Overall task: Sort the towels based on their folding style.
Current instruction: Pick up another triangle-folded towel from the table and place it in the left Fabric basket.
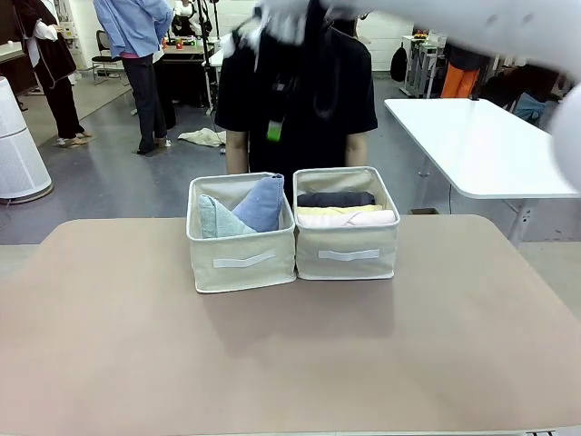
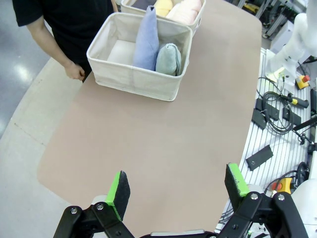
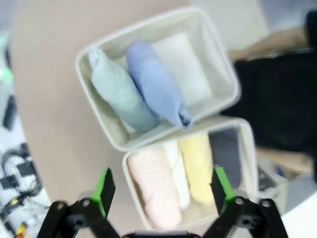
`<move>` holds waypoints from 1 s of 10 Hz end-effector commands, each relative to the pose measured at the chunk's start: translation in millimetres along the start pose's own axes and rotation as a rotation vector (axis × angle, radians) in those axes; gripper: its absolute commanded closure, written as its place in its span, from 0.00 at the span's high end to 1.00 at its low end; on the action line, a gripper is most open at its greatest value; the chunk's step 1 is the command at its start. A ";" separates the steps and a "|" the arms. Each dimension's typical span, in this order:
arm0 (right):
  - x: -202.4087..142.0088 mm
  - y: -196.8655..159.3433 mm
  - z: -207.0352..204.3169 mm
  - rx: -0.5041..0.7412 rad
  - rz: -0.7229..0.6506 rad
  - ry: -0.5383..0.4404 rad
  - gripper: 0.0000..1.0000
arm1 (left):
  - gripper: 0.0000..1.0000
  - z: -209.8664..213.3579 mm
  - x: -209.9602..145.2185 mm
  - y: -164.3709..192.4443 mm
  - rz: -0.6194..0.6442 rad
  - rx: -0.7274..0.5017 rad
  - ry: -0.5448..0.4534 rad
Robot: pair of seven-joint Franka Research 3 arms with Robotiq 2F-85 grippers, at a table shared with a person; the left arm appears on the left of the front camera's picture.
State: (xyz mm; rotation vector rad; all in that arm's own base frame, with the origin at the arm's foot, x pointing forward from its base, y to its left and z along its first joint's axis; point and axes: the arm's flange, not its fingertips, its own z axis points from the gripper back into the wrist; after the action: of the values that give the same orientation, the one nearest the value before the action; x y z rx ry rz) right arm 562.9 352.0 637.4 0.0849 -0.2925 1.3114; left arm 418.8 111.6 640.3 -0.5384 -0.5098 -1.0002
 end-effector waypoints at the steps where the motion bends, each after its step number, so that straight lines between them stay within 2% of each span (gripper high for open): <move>1: -103.7 53.4 6.6 -0.056 -0.171 -0.101 1.00 | 1.00 -2.0 1.1 -1.2 -0.001 0.006 -0.009; 4: -183.0 93.6 27.5 -0.083 -0.257 -0.127 1.00 | 1.00 -2.0 1.1 -1.2 -0.001 0.006 -0.009; 5: -212.7 110.6 40.7 -0.113 -0.299 -0.155 1.00 | 1.00 -2.0 1.1 -1.2 -0.001 0.006 -0.009; 7: -261.7 121.3 54.4 -0.154 -0.394 -0.244 1.00 | 1.00 -2.0 1.1 -1.2 -0.001 0.006 -0.009; 8: -273.9 117.7 54.2 -0.156 -0.417 -0.272 1.00 | 1.00 -2.0 1.1 -1.2 -0.001 0.006 -0.009; 9: -271.7 109.7 50.7 -0.168 -0.429 -0.221 1.00 | 1.00 -2.0 1.1 -1.2 -0.001 0.006 -0.009; 10: -268.3 118.0 63.3 -0.144 -0.398 -0.203 1.00 | 1.00 -2.0 1.1 -1.2 -0.001 0.006 -0.009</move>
State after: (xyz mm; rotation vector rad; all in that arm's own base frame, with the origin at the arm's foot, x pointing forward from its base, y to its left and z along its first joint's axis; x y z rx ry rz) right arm 376.7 102.9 613.9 0.1529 -0.5335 0.8665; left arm 419.2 112.0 639.9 -0.5389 -0.5093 -0.9995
